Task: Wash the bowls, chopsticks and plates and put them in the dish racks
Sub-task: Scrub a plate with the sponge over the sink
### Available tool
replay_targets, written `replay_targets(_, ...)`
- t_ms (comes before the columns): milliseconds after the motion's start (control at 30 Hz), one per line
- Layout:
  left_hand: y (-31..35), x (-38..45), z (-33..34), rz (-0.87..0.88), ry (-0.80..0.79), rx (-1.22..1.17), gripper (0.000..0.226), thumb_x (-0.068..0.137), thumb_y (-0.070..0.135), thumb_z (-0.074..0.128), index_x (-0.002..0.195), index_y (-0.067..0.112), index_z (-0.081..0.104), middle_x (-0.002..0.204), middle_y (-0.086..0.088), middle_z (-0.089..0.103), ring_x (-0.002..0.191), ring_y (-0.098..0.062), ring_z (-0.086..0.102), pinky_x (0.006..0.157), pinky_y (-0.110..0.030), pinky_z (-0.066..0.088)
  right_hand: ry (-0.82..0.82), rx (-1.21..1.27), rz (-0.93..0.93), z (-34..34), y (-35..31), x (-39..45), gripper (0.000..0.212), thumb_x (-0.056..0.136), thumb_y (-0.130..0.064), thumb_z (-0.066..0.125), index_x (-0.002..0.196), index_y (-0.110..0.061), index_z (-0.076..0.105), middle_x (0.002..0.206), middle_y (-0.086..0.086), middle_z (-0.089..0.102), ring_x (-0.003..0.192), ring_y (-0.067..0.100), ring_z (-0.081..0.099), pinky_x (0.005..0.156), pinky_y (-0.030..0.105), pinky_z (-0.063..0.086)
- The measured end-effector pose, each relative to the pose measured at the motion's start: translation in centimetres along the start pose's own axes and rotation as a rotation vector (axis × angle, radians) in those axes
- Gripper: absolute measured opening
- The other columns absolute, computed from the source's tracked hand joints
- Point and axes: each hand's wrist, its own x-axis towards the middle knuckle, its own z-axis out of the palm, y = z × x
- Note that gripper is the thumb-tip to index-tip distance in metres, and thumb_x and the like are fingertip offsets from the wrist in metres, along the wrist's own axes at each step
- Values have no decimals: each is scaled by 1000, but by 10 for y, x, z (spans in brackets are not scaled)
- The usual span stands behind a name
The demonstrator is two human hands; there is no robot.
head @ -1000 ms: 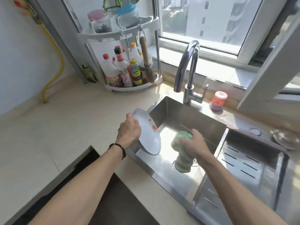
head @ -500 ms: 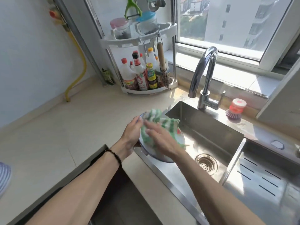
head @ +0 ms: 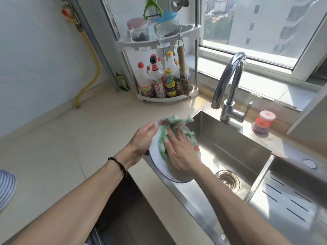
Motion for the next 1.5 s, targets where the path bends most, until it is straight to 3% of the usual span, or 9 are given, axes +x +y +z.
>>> replay_targets(167, 6, 7, 10, 48, 6, 15, 36, 104, 40, 42, 128, 24, 64, 128, -1, 69, 123, -19, 62, 111, -46, 44, 45, 190, -100, 11, -16, -7, 62, 107, -41, 27, 159, -34, -4, 166, 3, -21, 150, 17, -28, 124, 50, -8)
replay_targets(433, -2, 13, 19, 12, 1, 46, 64, 77, 72, 49, 125, 32, 64, 133, -2, 65, 127, -27, 59, 109, -56, 43, 270, -271, 114, -14, 15, -1, 80, 97, -66, 33, 158, -31, -6, 152, 6, -48, 143, 35, -39, 116, 53, -19)
replay_targets(500, 4, 9, 24, 30, 8, 57, 35, 95, 57, 45, 108, 35, 69, 120, -5, 71, 115, -31, 66, 101, -57, 50, 252, -244, 129, -13, 17, -2, 79, 100, -62, 30, 158, -21, -6, 160, 8, -34, 149, 31, -28, 121, 51, -15)
replay_targets(667, 4, 10, 26, 59, 65, 63, 33, 108, 34, 39, 102, 23, 69, 107, -15, 74, 103, -39, 69, 91, -56, 56, 139, 13, 129, -10, 16, -21, 67, 104, -47, 38, 160, -19, 12, 164, 10, 18, 151, 24, 15, 122, 39, 15)
replay_targets(833, 4, 12, 29, 64, -46, 78, 30, 108, 36, 40, 110, 25, 68, 96, -9, 75, 73, -18, 70, 51, -25, 51, 130, 222, 103, -14, 12, -10, 62, 110, -31, 26, 159, -17, -10, 165, 6, -22, 152, 17, -20, 123, 31, -11)
replay_targets(1000, 11, 13, 24, 48, -67, -27, 28, 104, 37, 47, 118, 26, 67, 122, -6, 71, 113, -23, 68, 102, -45, 52, 81, 290, -208, -13, -6, -13, 57, 110, -34, 23, 159, -25, -3, 164, -10, -19, 149, -3, -19, 122, 24, -9)
replay_targets(1167, 13, 18, 26, 71, -59, 56, 28, 107, 37, 42, 108, 31, 69, 115, -5, 74, 109, -27, 70, 89, -42, 58, 118, 226, -97, -22, 8, 1, 57, 110, -33, 24, 157, -25, -7, 163, -9, -23, 149, 0, -20, 126, 40, -2)
replay_targets(1300, 18, 23, 23, 67, -31, 58, 28, 106, 35, 43, 110, 28, 70, 114, -8, 74, 109, -27, 70, 98, -53, 54, 27, 302, -227, -19, 0, -10, 55, 110, -32, 27, 159, -27, 3, 163, -15, -10, 149, -5, -10, 123, 21, -3)
replay_targets(1500, 31, 29, 26, 161, -5, 120, 28, 96, 41, 47, 89, 39, 73, 105, -1, 74, 103, -20, 69, 91, -42, 55, 128, 450, -148, -25, -14, 0, 52, 110, -33, 25, 156, -30, 2, 167, -10, -6, 152, 1, -8, 126, 46, 0)
